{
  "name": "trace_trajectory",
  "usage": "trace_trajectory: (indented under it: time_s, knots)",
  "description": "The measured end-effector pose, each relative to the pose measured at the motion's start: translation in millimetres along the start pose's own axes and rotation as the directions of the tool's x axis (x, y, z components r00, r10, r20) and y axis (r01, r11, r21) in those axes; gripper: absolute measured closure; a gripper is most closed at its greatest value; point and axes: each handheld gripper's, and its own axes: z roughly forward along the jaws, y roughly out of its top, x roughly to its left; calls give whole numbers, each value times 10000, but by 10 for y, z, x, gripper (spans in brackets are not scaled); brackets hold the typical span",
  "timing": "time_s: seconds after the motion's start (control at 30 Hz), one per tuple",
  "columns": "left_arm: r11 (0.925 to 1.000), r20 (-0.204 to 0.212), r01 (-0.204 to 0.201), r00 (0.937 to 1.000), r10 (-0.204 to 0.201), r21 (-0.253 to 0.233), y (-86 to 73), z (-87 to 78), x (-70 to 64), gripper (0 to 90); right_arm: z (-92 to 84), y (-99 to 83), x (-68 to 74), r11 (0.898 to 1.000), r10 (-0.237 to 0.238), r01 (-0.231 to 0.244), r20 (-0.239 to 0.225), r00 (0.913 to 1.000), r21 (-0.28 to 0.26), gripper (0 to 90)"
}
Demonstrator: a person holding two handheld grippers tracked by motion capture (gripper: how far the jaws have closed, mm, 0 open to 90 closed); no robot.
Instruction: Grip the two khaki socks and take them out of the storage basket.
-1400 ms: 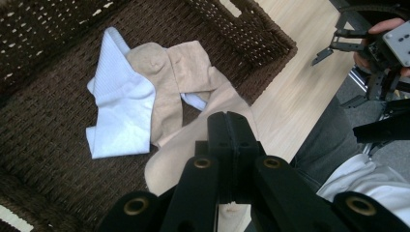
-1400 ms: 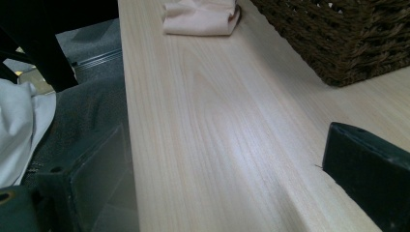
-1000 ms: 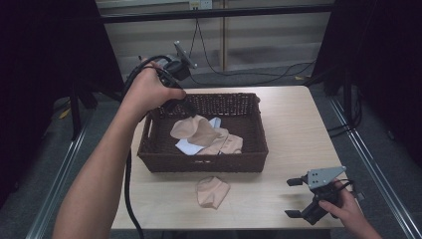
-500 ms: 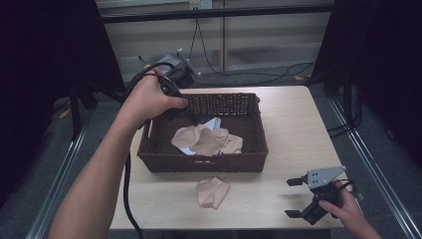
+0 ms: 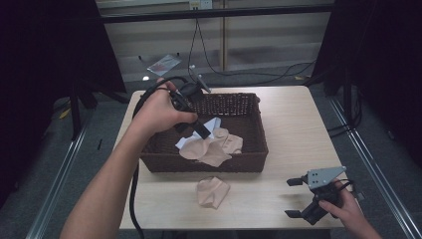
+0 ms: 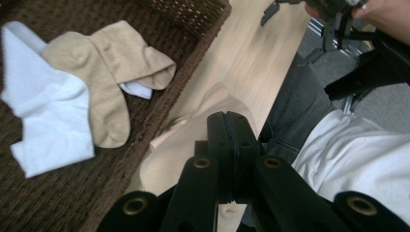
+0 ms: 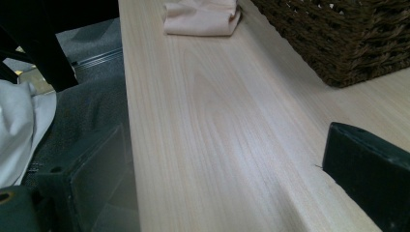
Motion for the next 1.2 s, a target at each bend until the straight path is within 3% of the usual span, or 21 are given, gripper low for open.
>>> trace_trajectory:
  time_s: [0.5,0.67,0.77,0.9,0.97,1.03,1.1,1.2]
  knots:
    - [9995,50,-289,9996,288,140,-82,494,73,899,-8,2,7,10000,28,-28,0,10000,10,13]
    - [9995,281,-303,9992,300,126,-117,606,66,899,-6,0,8,10000,17,-17,-2,10000,21,13]
    - [9991,179,-401,9990,399,122,-152,655,91,895,-9,2,8,10000,-33,32,51,10000,39,13]
    - [9990,-21,-446,9990,446,-44,-188,687,106,712,-6,2,9,10000,9,-9,-7,10000,10,12]
    - [9995,-182,-247,9995,244,-175,-218,715,111,545,-4,5,7,10000,-28,28,-20,10000,52,13]
    - [9990,-157,-318,9994,313,-313,-253,729,135,493,-3,8,5,10000,23,-23,24,10000,-8,13]
    - [9988,-383,-309,9988,294,-378,-295,751,159,344,-2,4,5,9999,-53,53,53,10000,103,13]
    - [9969,-460,-418,9982,387,-665,-365,814,181,240,-1,5,8,10000,-16,16,-30,10000,31,13]
